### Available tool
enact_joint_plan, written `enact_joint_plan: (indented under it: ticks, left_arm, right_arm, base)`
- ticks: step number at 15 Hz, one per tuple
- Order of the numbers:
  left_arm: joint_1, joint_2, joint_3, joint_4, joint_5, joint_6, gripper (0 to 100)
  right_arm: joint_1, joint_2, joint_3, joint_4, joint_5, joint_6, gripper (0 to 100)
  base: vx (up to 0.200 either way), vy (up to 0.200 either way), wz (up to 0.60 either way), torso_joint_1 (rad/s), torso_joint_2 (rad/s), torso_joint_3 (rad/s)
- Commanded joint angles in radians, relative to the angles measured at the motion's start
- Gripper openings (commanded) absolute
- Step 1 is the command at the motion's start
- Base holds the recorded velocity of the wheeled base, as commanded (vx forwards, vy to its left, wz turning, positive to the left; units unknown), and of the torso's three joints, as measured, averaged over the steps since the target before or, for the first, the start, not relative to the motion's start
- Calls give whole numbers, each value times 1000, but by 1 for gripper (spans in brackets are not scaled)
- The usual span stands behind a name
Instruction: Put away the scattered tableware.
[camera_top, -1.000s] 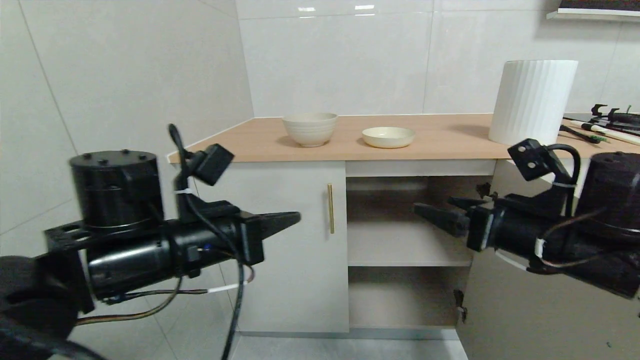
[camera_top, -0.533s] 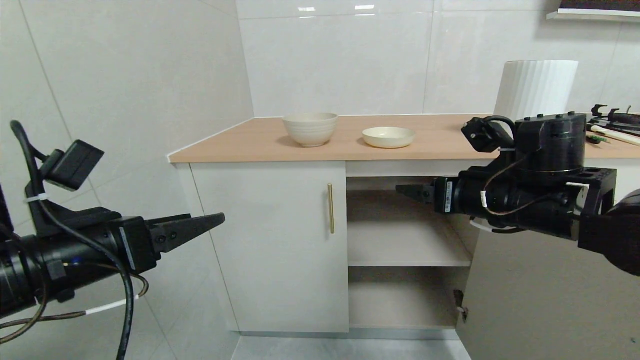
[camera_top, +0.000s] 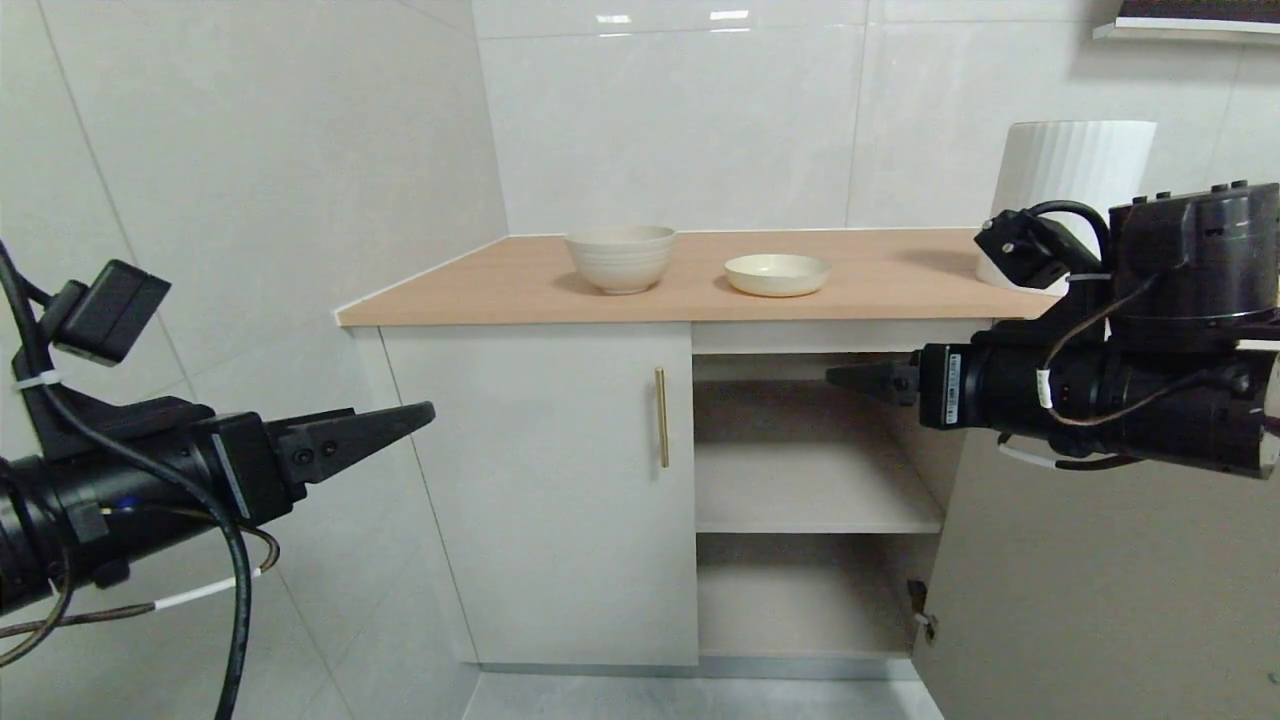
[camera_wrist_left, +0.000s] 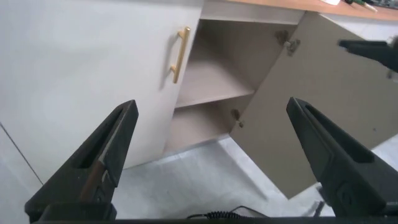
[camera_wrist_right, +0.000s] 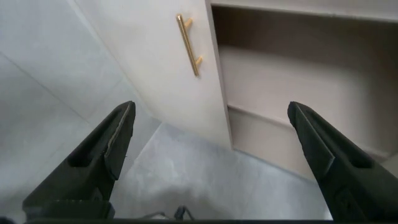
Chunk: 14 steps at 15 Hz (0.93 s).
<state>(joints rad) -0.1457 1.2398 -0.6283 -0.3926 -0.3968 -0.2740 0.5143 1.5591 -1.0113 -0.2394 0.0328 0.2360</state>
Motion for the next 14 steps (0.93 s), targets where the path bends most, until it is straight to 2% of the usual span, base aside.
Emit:
enact_joint_plan:
  ticks: [1,10,14]
  left_arm:
    - [0,10,-5,-3,3,-2,100]
    - [0,9,-11,3,21,-2,100]
    - [0,10,-11,4,16,-2,100]
  right_arm:
    - [1,-36,-7,6,1,0,100]
    - [3,-34,-6,6,12,0,100]
    - [17,-45,-16,11,4,29,100]
  base:
    - [0,0,0,0,0,0]
    - [0,0,0,0,0,0]
    - [200,0,0,1,5,5]
